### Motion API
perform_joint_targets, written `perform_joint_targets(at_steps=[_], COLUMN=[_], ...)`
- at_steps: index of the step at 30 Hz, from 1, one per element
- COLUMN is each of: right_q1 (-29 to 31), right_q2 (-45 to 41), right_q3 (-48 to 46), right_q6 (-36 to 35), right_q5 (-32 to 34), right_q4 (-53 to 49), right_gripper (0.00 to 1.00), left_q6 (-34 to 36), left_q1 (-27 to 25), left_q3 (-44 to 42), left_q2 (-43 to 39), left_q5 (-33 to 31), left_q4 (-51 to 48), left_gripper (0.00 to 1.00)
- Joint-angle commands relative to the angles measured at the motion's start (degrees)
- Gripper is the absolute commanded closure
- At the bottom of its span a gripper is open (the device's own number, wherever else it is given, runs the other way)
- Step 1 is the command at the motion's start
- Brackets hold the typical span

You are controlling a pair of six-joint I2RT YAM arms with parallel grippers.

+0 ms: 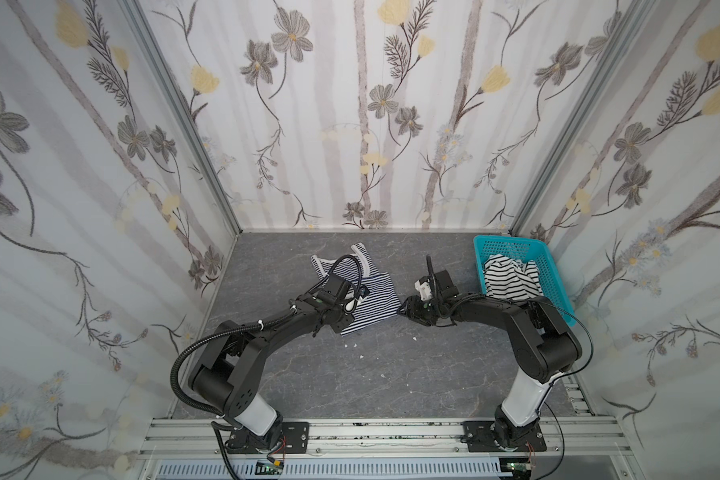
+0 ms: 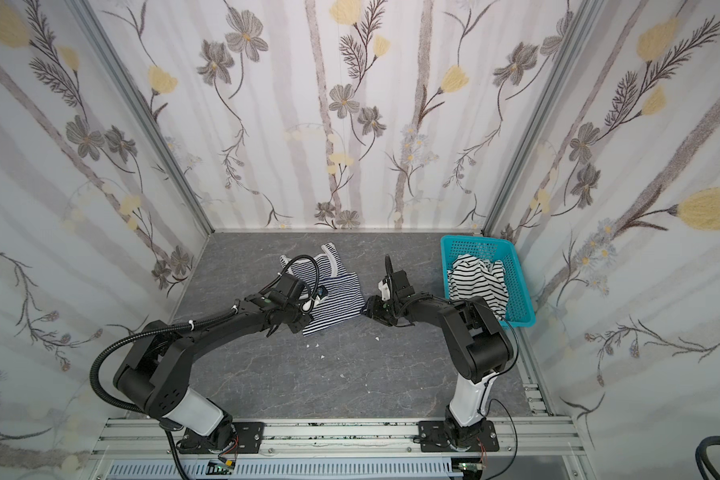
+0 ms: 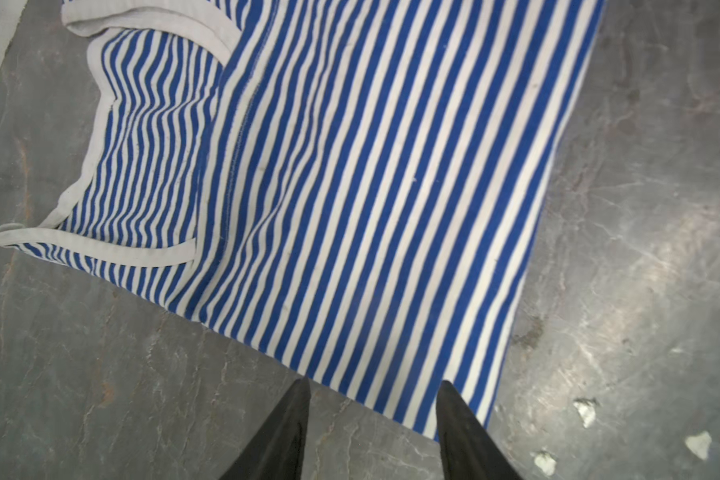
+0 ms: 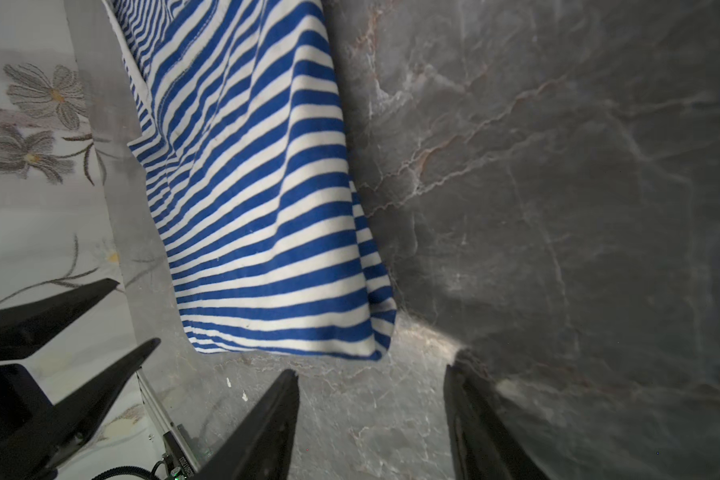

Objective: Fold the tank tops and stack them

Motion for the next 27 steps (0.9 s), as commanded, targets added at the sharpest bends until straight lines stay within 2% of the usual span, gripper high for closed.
perform_joint_targets(at_steps=[1, 5, 9, 13, 17, 27], right_q1=[0.0, -0.2, -0.2, -0.4, -0.3, 0.8], right_q2=[1.9, 3.3, 3.8, 4.4, 4.4, -1.1], right_q3=[-0.5, -0.7, -1.0, -0.8, -0.6, -2.3], right_q6=[3.0, 3.8, 3.9, 4.2, 5.0, 5.5], right_q5=[-3.0, -3.5, -4.0, -4.4, -5.0, -3.8], right_q4=[8.9, 10.5, 10.9, 12.0, 13.2, 11.7], right_gripper=[0.44, 0.51, 0.64, 0.79, 0.99, 1.00], left_q6=[-0.8, -0.9, -0.9, -0.3, 0.6, 2.3], left_q1=[-1.1, -2.0, -2.3, -2.7, -3.6, -4.1], left_q3=[-3.2, -6.9, -9.3, -10.4, -11.3, -10.7], left_q2=[-2.7, -5.0, -7.1, -7.9, -7.5, -4.6], left_q5=[-0.9, -1.3, -0.9, -0.4, -1.0, -2.3], left_q4=[4.0, 4.7, 5.1, 5.5, 6.0, 7.8], left_gripper=[0.45, 0.45, 0.45, 0.44, 0.44, 0.45])
